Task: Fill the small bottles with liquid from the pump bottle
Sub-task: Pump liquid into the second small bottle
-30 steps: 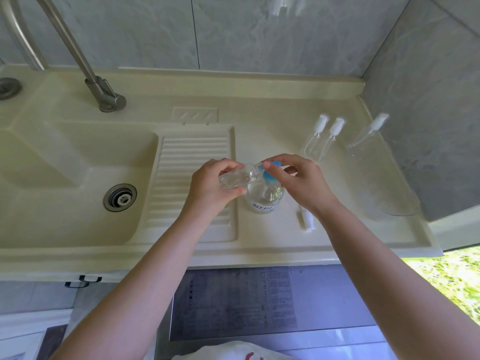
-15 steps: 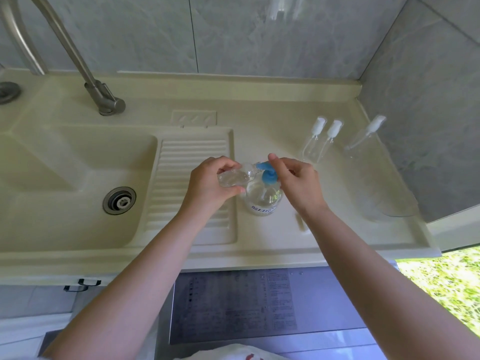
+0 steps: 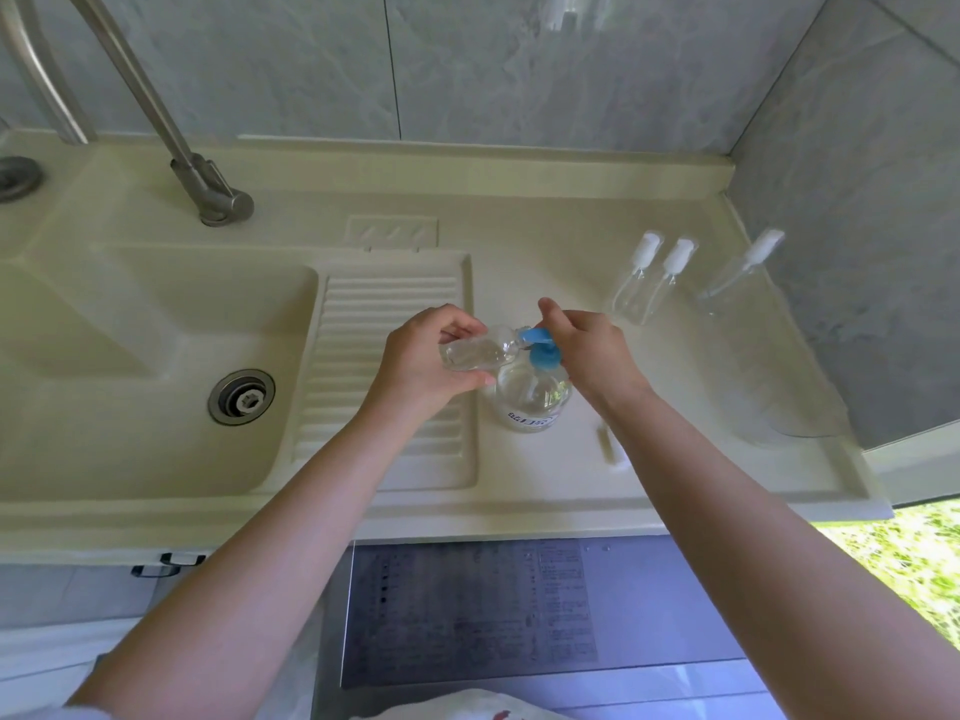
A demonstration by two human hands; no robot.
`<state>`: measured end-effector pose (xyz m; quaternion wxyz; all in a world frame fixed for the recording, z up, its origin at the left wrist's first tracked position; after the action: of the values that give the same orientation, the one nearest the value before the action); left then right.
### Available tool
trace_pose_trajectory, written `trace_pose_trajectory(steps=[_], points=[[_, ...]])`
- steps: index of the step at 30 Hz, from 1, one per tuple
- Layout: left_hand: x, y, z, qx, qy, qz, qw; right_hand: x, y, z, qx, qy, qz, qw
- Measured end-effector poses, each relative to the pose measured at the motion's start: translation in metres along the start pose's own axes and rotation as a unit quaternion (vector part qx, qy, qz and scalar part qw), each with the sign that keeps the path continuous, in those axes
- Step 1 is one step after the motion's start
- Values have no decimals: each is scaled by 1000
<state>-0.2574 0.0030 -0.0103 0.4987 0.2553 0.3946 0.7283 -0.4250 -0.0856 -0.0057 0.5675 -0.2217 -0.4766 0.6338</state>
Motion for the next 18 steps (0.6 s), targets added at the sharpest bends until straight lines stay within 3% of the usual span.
trace_pose_trajectory(steps=[4,12,18], points=[[1,-4,-1,-14,-6,5,1000,4,0,-4,41,33,41,998],[1,-1,0,-6,6,1,1000,6,-1,3,10,19,-13,1000],[3,0,-1,-21,4,-2,1000,6,-4,-3,25,19,23,999]])
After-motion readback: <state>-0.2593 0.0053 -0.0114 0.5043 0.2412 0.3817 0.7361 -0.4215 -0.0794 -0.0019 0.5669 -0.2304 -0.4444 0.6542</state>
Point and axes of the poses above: each hand's wrist, its own x-axis away from the middle knuckle, its own z-axis out of the back of the hand, y = z × x, the point moved 5 cm from there along -x, towards the middle knuckle, and after that the axes turned 5 degrees about -x, right-handed, at the moved point
